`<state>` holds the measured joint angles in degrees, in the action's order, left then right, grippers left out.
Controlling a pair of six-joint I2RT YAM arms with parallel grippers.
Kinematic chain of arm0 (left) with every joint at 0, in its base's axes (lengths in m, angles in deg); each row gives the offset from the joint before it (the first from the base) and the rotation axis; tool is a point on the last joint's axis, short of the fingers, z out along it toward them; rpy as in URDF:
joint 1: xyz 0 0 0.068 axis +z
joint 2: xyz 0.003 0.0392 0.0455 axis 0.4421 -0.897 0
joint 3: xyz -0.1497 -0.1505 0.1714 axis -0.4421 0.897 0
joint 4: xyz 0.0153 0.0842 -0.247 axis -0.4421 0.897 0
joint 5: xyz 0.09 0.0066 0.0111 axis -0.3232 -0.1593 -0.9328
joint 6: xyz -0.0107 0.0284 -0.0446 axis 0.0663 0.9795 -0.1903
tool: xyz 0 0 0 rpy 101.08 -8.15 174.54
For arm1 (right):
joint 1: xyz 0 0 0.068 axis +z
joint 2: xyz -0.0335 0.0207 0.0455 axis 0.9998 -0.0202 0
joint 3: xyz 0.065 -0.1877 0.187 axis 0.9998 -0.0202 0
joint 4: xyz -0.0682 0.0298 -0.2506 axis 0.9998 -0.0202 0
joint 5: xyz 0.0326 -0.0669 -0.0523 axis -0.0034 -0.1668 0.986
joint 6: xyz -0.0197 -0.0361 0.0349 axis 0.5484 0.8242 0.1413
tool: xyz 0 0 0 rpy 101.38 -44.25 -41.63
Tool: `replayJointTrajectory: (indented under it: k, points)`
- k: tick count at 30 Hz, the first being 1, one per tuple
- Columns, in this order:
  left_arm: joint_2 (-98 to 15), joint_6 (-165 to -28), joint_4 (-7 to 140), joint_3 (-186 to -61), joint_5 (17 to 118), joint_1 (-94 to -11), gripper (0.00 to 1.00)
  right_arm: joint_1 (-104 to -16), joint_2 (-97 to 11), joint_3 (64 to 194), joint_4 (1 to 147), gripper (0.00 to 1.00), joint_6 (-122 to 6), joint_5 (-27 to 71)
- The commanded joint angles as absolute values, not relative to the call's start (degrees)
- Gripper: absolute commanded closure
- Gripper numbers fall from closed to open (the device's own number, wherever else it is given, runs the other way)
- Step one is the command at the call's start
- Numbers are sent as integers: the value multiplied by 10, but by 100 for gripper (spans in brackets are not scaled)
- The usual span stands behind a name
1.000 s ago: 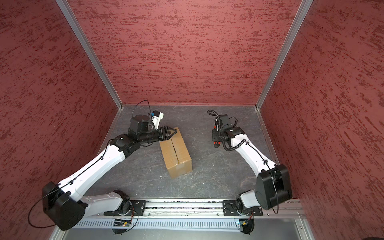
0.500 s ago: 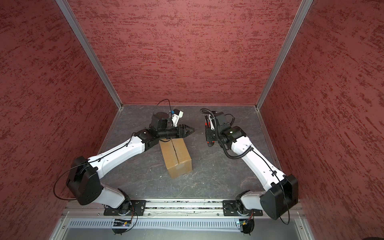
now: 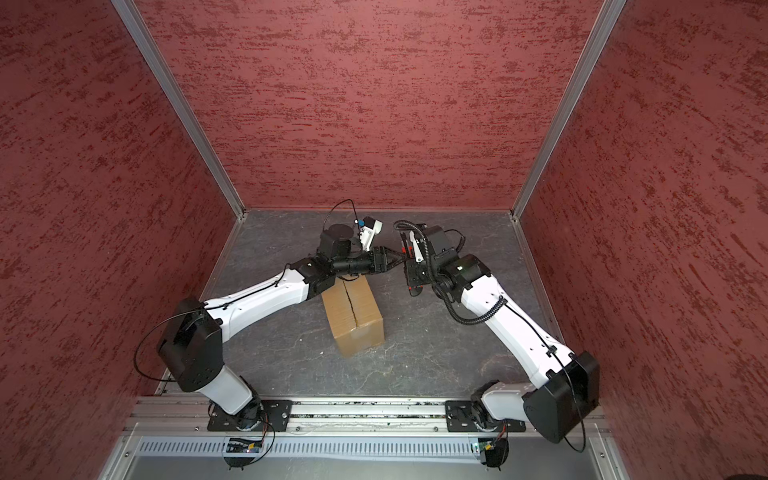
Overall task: Unpack the express box
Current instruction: 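Lift the knife with the right gripper while the left gripper approaches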
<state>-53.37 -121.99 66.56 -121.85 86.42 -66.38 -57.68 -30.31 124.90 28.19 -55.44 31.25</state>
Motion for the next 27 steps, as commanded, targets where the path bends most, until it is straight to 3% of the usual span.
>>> replayJointTrajectory:
  k: [1,15,27]
  points:
    - [-548,-1226,641,-1239,858,-667,51,-567,-282,1272,284,85,-551,306]
    - [-586,-1247,609,-1265,855,-669,56,-542,-284,1279,285,86,-552,306]
    - [-604,-1271,578,-1255,864,-661,87,-537,-288,1271,295,86,-555,307]
